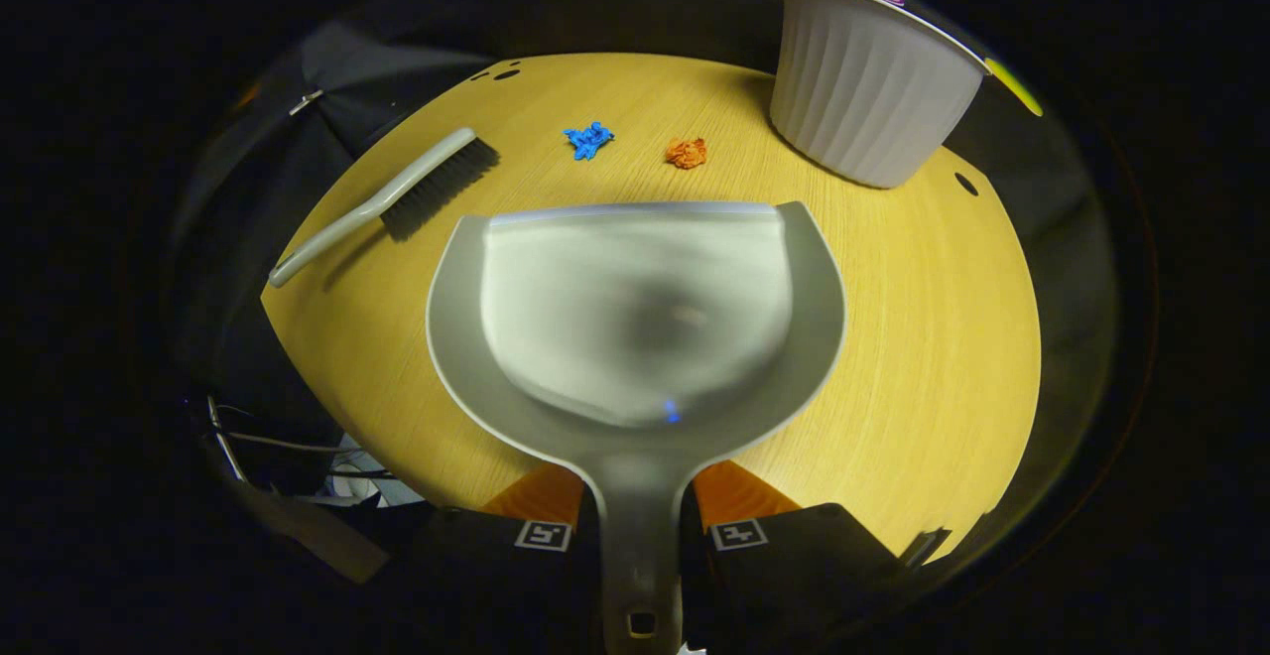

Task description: Pick up the small broom and dustpan from the desktop, sweep the trash into the dustpan with the broom, and then empty the trash into the garbage bin.

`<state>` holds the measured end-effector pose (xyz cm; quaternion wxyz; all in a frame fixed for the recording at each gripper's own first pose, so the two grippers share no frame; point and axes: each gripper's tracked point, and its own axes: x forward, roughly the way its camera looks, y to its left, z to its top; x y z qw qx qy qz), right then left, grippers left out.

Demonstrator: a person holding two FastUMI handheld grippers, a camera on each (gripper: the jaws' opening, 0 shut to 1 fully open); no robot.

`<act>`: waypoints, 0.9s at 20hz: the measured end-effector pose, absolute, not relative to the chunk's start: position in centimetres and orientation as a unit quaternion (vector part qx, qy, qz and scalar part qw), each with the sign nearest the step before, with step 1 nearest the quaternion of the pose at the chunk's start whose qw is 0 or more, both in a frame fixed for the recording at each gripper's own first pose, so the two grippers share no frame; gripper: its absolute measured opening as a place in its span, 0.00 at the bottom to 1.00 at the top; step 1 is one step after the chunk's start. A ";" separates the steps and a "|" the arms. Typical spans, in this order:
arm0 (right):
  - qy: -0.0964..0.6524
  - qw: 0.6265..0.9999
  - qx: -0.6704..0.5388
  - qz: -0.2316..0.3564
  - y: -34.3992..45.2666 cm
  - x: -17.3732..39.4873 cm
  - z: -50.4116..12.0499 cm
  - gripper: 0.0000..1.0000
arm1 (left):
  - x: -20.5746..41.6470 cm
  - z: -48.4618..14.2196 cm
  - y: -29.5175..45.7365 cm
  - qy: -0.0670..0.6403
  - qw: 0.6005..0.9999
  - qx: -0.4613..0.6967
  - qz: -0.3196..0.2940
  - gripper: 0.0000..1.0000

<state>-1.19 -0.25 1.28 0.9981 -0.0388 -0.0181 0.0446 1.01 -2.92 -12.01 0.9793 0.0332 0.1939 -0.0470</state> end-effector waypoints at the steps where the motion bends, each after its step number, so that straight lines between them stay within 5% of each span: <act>1: -0.023 0.998 -0.039 0.049 -0.3 -1.8 1.3 0.31 | 1.0 -12.8 -2.8 0.204 0.977 0.034 -0.046 0.94; 3: -0.029 0.997 -0.034 0.055 -0.6 -2.8 1.3 0.40 | 1.4 -14.3 -2.8 0.216 0.975 0.030 -0.043 0.94; 11: -0.023 0.998 -0.027 0.051 -1.6 -2.8 0.9 0.40 | 1.9 -16.0 -3.3 0.237 0.970 0.036 -0.046 0.94; 14: -0.027 0.998 -0.027 0.050 -1.6 -2.7 1.3 0.31 | 2.0 -16.7 -3.8 0.252 0.965 0.045 -0.051 0.94; 18: -0.027 0.998 -0.032 0.050 -1.8 -2.7 1.2 0.36 | 1.8 -17.8 -3.9 0.269 0.961 0.032 -0.054 0.94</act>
